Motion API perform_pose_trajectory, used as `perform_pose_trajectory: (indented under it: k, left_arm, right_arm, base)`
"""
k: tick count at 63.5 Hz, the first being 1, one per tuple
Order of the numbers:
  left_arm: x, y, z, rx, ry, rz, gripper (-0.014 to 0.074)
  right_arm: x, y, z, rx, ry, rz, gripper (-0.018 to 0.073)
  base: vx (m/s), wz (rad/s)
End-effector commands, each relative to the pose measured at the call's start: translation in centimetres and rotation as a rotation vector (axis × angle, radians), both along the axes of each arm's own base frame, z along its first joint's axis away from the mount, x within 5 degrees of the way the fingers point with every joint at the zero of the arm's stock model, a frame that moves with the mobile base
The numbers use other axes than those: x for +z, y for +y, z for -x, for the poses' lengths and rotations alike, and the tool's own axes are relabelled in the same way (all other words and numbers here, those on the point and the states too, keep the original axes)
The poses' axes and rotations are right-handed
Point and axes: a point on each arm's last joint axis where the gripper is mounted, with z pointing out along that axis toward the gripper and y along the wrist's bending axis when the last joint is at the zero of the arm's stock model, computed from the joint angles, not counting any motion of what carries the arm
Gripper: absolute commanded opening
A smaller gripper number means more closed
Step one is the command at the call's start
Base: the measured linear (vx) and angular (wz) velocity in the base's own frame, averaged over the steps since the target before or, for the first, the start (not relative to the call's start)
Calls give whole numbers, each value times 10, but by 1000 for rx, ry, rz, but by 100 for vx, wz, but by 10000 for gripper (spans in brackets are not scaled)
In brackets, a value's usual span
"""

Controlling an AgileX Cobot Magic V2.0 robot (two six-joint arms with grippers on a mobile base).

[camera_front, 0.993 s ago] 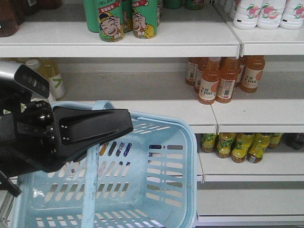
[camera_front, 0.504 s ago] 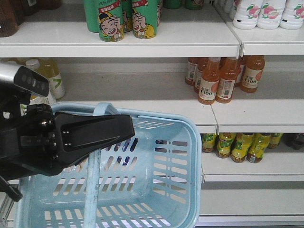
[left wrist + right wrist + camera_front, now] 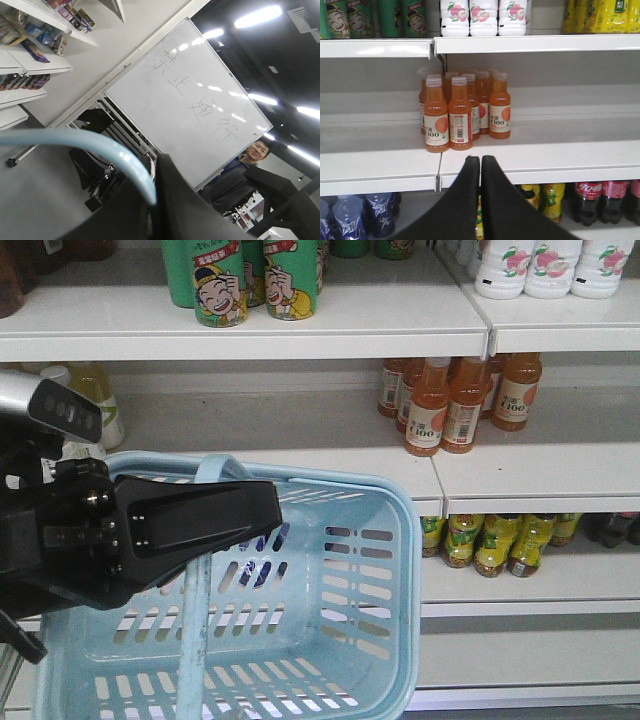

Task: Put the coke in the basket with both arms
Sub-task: 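Turn the base away from the shelf, holding the basket in the left gripper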

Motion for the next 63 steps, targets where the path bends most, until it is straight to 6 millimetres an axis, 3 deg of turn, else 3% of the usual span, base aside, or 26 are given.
perform_pose_trajectory:
  k: [1, 30, 63]
  left_arm:
    - [25, 3, 16, -122, -82, 168, -6]
    - [25, 3, 16, -122, -82, 169, -6]
    - [25, 3, 16, -123, -83, 168, -6]
  right_arm:
    - [5, 0, 1, 1, -78, 21, -5]
    - [5, 0, 1, 1, -78, 21, -5]
    - [5, 0, 1, 1, -78, 21, -5]
  base:
    - [-3, -12]
    - [-3, -25]
    - [-4, -46]
